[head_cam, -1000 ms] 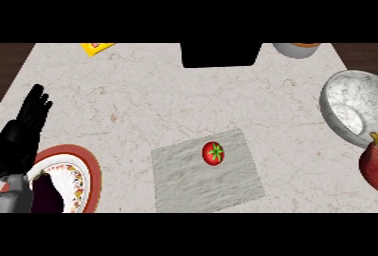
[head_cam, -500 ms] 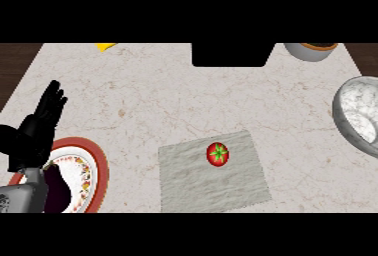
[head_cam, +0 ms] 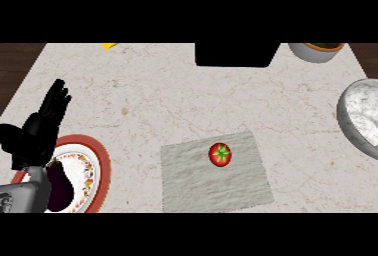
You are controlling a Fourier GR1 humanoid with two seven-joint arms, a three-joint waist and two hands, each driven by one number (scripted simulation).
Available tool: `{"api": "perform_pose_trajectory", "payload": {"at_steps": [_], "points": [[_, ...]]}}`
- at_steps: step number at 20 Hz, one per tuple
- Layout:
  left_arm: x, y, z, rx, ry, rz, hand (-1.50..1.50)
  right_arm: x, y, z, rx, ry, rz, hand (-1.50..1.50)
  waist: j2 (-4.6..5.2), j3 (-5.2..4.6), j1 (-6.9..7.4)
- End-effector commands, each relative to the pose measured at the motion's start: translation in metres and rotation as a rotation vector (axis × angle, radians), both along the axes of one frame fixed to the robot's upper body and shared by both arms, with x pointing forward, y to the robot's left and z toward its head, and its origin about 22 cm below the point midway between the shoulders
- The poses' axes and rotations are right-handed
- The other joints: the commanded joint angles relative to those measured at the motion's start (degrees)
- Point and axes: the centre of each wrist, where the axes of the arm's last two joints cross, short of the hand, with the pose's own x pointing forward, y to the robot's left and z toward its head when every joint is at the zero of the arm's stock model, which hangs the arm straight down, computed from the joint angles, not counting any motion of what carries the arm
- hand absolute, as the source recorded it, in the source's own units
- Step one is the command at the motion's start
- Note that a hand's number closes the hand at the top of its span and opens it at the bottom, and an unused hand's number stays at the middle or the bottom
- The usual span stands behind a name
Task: Pick the pear from the placemat and place it in the bowl
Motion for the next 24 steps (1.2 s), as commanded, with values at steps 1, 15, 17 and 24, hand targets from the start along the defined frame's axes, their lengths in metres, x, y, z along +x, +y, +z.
{"api": "perform_pose_trajectory", "payload": {"at_steps": [1,15,17,24], "points": [[0.0,-0.001,0.012,-0.009,0.006,-0.002,0.0,0.032,-0.001,-0.018,-0.007,0.002,-0.001,1.5,0.1,0.03,0.51],[0.009,-0.008,0.007,0.007,-0.001,-0.029,0.0,0.039,-0.031,-0.05,-0.025,0.325,0.0,-1.5,0.86,0.21,1.93],[-0.004,-0.009,-0.003,-0.006,-0.017,-0.031,0.0,0.032,-0.043,-0.044,0.133,0.274,0.025,-1.5,0.53,0.18,1.55],[0.006,-0.004,0.008,0.007,-0.012,-0.005,0.0,0.02,-0.062,-0.044,0.71,0.142,0.038,-1.5,0.57,0.32,0.61]]}}
